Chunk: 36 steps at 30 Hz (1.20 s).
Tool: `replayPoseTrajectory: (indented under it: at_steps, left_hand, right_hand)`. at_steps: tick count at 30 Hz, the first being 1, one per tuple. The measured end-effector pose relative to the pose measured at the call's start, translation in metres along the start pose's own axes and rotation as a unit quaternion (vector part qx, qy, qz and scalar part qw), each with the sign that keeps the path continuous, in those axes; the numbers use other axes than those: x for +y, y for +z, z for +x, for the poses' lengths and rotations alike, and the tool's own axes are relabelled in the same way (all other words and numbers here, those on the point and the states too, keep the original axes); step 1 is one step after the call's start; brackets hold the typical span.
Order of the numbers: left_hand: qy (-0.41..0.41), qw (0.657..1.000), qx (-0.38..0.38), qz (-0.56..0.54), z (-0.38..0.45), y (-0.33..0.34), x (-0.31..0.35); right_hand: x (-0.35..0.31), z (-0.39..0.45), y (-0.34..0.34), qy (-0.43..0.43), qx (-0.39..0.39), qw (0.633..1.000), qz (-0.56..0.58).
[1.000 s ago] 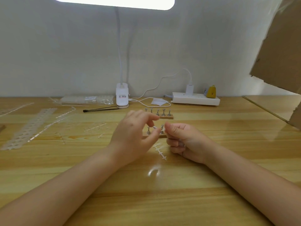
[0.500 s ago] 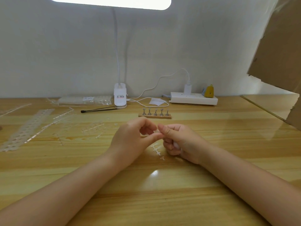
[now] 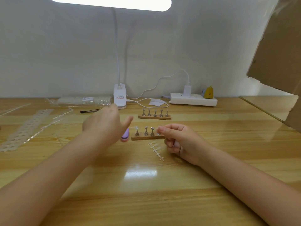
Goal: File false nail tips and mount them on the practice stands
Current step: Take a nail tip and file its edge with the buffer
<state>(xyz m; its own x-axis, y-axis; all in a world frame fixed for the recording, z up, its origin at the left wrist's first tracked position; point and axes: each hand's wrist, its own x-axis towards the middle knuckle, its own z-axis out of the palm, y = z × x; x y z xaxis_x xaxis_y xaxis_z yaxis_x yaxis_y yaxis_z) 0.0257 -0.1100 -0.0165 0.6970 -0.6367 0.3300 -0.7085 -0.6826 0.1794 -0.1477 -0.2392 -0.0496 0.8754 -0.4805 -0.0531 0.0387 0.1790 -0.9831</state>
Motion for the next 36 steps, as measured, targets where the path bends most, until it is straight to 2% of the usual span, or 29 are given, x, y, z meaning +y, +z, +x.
replayPoseTrajectory:
  at_steps: [2, 4, 10, 12, 14, 16, 19, 22, 24, 27, 30, 32, 36]
  left_hand:
    - [-0.006, 0.996, -0.084, 0.03, 0.001, 0.007, -0.001]
    - [0.011, 0.99, -0.136, 0.019, -0.002, 0.015, 0.0]
    - [0.03, 0.993, -0.108, 0.045, 0.004, 0.017, -0.005]
    - [0.023, 0.998, -0.06, 0.009, 0.003, 0.014, -0.004]
    - [0.064, 0.991, 0.049, -0.104, -0.002, 0.01, 0.001]
    - [0.157, 0.947, 0.125, -0.249, -0.012, 0.007, 0.013]
    - [0.27, 0.885, 0.126, -0.358, -0.032, 0.008, 0.033]
    - [0.35, 0.866, 0.136, -0.33, -0.04, 0.017, 0.035]
    - [0.38, 0.876, 0.13, -0.268, -0.039, 0.022, 0.029]
    - [0.338, 0.903, 0.144, -0.223, -0.035, 0.024, 0.02]
    - [0.355, 0.886, 0.186, -0.232, -0.038, 0.021, 0.024]
    - [0.378, 0.875, 0.183, -0.24, -0.042, 0.02, 0.029]
    - [0.355, 0.895, 0.173, -0.209, -0.042, 0.024, 0.027]
  right_hand:
    - [0.0, 0.001, 0.0, 0.003, 0.004, 1.0, 0.008]
    - [0.0, 0.002, -0.001, 0.006, 0.01, 1.0, 0.014]
    - [0.001, 0.001, -0.002, 0.009, 0.001, 1.0, 0.024]
    - [0.001, 0.001, -0.002, 0.009, -0.002, 1.0, 0.027]
    - [0.0, 0.001, -0.003, 0.009, 0.0, 0.999, 0.03]
    - [0.0, 0.001, -0.002, 0.007, 0.003, 0.999, 0.037]
    - [0.0, 0.001, -0.001, 0.0, 0.004, 0.999, 0.048]
    - [-0.001, 0.0, 0.0, 0.0, -0.01, 0.999, 0.053]
    - [-0.002, -0.001, 0.0, 0.0, -0.016, 0.998, 0.056]
    - [-0.002, 0.0, -0.002, 0.005, -0.005, 0.997, 0.077]
    - [0.0, 0.001, -0.001, 0.001, -0.011, 0.998, 0.064]
    - [0.001, 0.0, -0.001, -0.005, -0.024, 0.999, 0.049]
    - [0.0, 0.0, -0.001, -0.008, -0.012, 0.998, 0.068]
